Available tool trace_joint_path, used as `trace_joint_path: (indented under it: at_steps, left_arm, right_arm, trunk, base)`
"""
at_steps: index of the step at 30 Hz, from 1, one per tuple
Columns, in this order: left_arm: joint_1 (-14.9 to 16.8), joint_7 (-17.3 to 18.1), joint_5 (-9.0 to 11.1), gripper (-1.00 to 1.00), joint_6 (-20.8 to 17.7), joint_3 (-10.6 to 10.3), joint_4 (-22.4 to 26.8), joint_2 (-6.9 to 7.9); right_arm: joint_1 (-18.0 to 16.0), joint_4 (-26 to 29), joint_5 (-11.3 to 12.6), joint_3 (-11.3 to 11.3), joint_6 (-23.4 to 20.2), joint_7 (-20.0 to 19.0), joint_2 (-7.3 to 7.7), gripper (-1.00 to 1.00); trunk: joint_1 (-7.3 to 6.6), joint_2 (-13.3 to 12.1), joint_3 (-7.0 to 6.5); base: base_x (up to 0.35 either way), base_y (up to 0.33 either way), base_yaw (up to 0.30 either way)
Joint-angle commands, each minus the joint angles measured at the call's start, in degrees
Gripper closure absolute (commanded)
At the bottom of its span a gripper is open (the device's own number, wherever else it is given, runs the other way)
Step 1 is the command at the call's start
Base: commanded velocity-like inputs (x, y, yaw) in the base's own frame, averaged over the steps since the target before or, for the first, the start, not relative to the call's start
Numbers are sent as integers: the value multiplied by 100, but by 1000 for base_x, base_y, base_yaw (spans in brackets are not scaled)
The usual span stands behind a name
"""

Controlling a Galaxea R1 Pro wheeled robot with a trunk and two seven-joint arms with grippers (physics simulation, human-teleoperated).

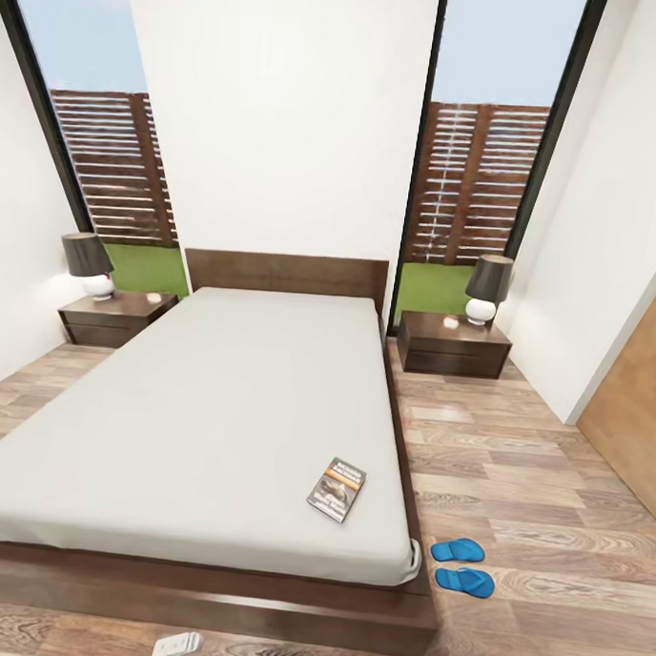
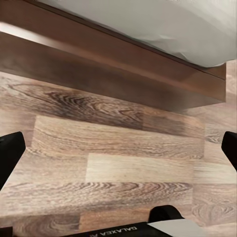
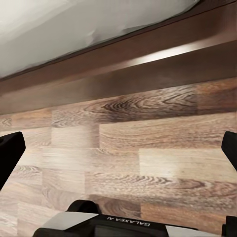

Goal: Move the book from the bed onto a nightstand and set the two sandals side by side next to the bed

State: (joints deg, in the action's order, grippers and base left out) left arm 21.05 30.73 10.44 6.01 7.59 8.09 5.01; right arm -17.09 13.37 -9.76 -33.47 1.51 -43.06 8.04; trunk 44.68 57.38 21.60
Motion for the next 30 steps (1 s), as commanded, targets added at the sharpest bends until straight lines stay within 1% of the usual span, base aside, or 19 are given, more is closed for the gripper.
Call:
trace_joint_path:
  at_steps: [1, 30]
  left_arm:
    - [5, 30, 11, -100, 6, 23, -9, 0]
    - [5, 30, 11, -100, 6, 23, -9, 1]
  right_arm:
    - [-5, -1, -61, -50, 16, -26, -1, -100]
    - [-5, -1, -61, -48, 16, -26, -1, -100]
  trunk:
    - [-22, -37, -12]
    - [-659, -1201, -533]
  base:
    - [0, 0, 0]
    - [0, 0, 0]
